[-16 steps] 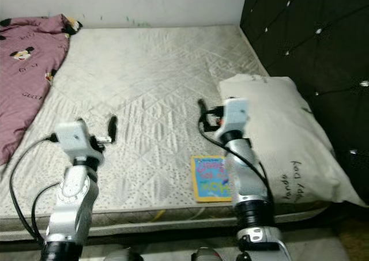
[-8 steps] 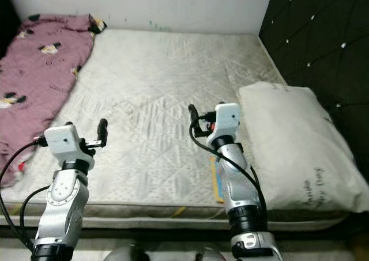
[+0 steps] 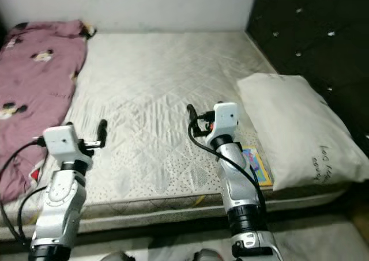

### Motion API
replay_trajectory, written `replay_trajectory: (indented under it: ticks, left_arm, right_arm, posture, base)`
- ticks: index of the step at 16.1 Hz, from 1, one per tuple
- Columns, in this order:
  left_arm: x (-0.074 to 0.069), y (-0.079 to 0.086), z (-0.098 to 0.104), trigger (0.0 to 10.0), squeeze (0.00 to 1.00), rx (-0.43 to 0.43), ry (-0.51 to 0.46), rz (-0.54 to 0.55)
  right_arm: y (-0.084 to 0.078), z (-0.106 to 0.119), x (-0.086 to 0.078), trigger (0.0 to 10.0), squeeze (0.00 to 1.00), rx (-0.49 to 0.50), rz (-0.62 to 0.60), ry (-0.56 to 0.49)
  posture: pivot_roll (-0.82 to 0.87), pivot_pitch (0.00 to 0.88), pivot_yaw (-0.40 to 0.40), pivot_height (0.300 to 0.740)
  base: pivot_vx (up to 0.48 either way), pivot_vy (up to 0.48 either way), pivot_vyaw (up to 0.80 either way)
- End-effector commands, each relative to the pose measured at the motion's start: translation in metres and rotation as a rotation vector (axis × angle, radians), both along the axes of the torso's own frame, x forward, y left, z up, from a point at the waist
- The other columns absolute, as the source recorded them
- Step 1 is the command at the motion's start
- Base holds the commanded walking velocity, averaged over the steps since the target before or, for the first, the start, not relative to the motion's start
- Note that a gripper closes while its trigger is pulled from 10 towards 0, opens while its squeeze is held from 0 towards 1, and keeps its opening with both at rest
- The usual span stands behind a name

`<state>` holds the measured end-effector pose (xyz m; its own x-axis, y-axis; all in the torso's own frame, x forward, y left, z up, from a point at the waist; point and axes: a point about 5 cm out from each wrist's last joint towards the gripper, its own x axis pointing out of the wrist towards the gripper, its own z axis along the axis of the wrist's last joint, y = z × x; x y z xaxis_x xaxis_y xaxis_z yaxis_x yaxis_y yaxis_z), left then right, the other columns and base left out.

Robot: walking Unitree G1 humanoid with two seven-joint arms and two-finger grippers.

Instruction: Clean up the room

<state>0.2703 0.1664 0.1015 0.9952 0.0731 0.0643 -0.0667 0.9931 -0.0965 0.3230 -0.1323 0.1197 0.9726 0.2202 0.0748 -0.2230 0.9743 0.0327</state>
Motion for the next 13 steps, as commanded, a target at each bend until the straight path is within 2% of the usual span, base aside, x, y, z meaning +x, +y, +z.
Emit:
replay_trajectory:
  ticks: [1,6,13]
  left_arm:
    - [0.0019,-0.0076,0.0039,10.0,0.0,-0.001,-0.019,-0.028]
    - [0.0032,-0.0085,0.0041,10.0,0.0,-0.041,-0.021,-0.029]
    - [0.0051,-0.0107,0.0048,10.0,0.0,-0.044,-0.023,-0.039]
  right_arm:
    - [-0.0106,-0.0003,0.0004,10.0,0.0,0.0,-0.037,0.007]
    - [-0.0108,-0.0011,0.0007,10.0,0.0,-0.014,-0.034,0.012]
    - [-0.0098,-0.0026,0.0016,10.0,0.0,-0.025,-0.024,0.017]
  posture:
    - [-0.03,0.03,0.001,0.74]
    - [-0.04,0.032,-0.001,0.74]
    - [-0.04,0.027,0.0,0.74]
  base:
    - [0.0,0.48,0.0]
    - [0.0,0.48,0.0]
    - [0.0,0.48,0.0]
